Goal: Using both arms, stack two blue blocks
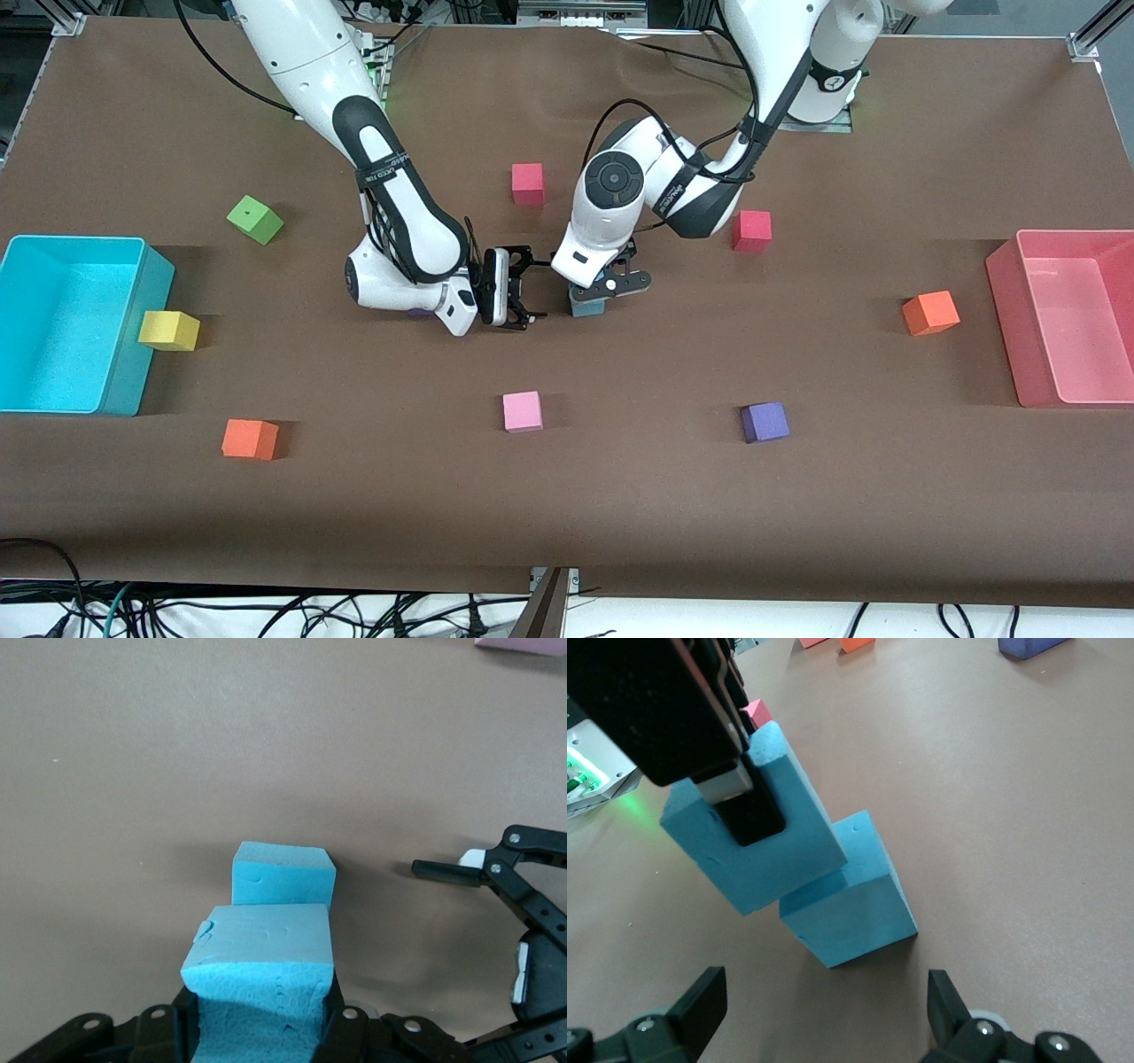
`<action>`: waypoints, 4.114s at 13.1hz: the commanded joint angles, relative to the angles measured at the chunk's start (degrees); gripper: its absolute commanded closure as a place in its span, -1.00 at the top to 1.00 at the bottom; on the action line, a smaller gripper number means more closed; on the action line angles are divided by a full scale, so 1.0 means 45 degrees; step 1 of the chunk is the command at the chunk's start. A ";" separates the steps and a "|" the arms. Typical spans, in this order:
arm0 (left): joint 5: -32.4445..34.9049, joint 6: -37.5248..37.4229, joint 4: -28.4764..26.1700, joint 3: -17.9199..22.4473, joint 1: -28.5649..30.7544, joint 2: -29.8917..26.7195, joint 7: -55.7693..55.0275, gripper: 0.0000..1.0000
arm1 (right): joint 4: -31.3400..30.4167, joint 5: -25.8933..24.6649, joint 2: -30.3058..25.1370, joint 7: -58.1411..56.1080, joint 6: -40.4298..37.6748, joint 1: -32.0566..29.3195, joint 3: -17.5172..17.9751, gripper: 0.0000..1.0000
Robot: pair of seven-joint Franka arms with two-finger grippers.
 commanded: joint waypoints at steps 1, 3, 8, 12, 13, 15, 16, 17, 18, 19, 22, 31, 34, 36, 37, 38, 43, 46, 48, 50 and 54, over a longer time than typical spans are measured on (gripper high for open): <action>0.0255 -0.0015 0.0781 0.0391 -0.0335 0.0473 0.0050 -1.00 | -0.0174 0.0258 -0.0148 -0.0363 -0.0168 -0.0118 0.0067 1.00; 0.0255 -0.0015 0.0781 0.0470 -0.0414 0.0493 0.0088 -1.00 | -0.0174 0.0258 -0.0128 -0.0383 -0.0168 -0.0138 0.0067 1.00; 0.0274 0.0004 0.0820 0.0627 -0.0433 0.0610 0.0206 -1.00 | -0.0174 0.0258 -0.0128 -0.0383 -0.0149 -0.0138 0.0067 1.00; 0.0274 0.0024 0.0917 0.0666 -0.0472 0.0708 0.0187 -1.00 | -0.0174 0.0258 -0.0128 -0.0383 -0.0149 -0.0138 0.0067 1.00; 0.0274 0.0005 0.1034 0.0666 -0.0473 0.0766 0.0186 -1.00 | -0.0174 0.0258 -0.0128 -0.0363 -0.0149 -0.0138 0.0067 1.00; 0.0255 0.0004 0.1074 0.0666 -0.0569 0.0825 0.0167 -1.00 | -0.0174 0.0238 -0.0128 -0.0383 -0.0168 -0.0138 0.0067 1.00; 0.0255 0.0004 0.1074 0.0666 -0.0570 0.0845 0.0167 -1.00 | -0.0174 0.0238 -0.0128 -0.0363 -0.0168 -0.0138 0.0067 1.00; 0.0255 0.0004 0.1074 0.0666 -0.0570 0.0845 0.0167 -1.00 | -0.0174 0.0238 -0.0128 -0.0383 -0.0168 -0.0138 0.0067 1.00; 0.0274 0.0004 0.1055 0.0666 -0.0570 0.0845 0.0186 -0.47 | -0.0174 0.0238 -0.0128 -0.0363 -0.0168 -0.0138 0.0067 1.00; 0.0255 0.0004 0.1036 0.0685 -0.0570 0.0845 0.0109 0.40 | -0.0174 0.0238 -0.0128 -0.0363 -0.0168 -0.0138 0.0067 1.00; 0.0294 0.0356 0.1035 0.0666 -0.0590 0.0826 0.0128 1.00 | -0.0154 0.0238 -0.0148 -0.0344 -0.0168 -0.0138 0.0067 1.00; 0.0196 -0.0870 -0.0855 0.0666 0.1143 -0.2644 0.0650 1.00 | -0.0154 0.0141 -0.0206 -0.0246 -0.0168 -0.0157 0.0048 1.00; 0.0157 -0.3719 -0.1015 0.0666 0.3172 -0.4676 0.4353 1.00 | -0.0174 -0.0228 -0.0401 -0.0052 -0.1528 -0.0235 -0.0554 1.00; 0.0293 -0.5532 -0.1268 0.0666 0.4578 -0.6120 0.6523 1.00 | -0.0174 -0.1298 -0.0732 0.0453 -0.2819 -0.0235 -0.1296 1.00; 0.0333 -0.6142 -0.1501 0.0685 0.5301 -0.6650 0.7675 1.00 | -0.0077 -0.2156 -0.0927 0.1153 -0.3598 -0.0235 -0.1667 1.00; 0.0449 -0.6225 -0.1813 0.0705 0.6121 -0.7003 0.8885 1.00 | 0.0117 -0.3208 -0.1142 0.2030 -0.4515 -0.0235 -0.2135 1.00; 0.1328 -0.7958 -0.1897 0.1740 0.6852 -0.8413 1.0929 1.00 | 0.3062 -0.7374 -0.1457 0.6639 -0.9768 -0.0235 -0.3973 1.00; 0.1368 -0.7984 -0.1660 0.1681 0.6968 -0.8393 1.0850 1.00 | 0.5191 -0.9403 -0.1457 0.9336 -1.2427 -0.0235 -0.4697 1.00; 0.1368 -0.7984 -0.1660 0.1681 0.7241 -0.8471 1.0929 1.00 | 0.5897 -1.0015 -0.1553 1.0355 -1.3504 -0.0235 -0.5280 1.00; 0.1484 -0.7635 -0.1582 0.1701 0.7262 -0.8433 1.0871 1.00 | 0.6813 -1.0016 -0.1554 1.1039 -1.4537 -0.0235 -0.6489 1.00; 0.1332 -0.7378 -0.0512 0.1779 0.7358 -0.7577 1.0889 1.00 | 0.8047 -1.1066 -0.1826 1.3615 -1.5131 0.0036 -0.7062 1.00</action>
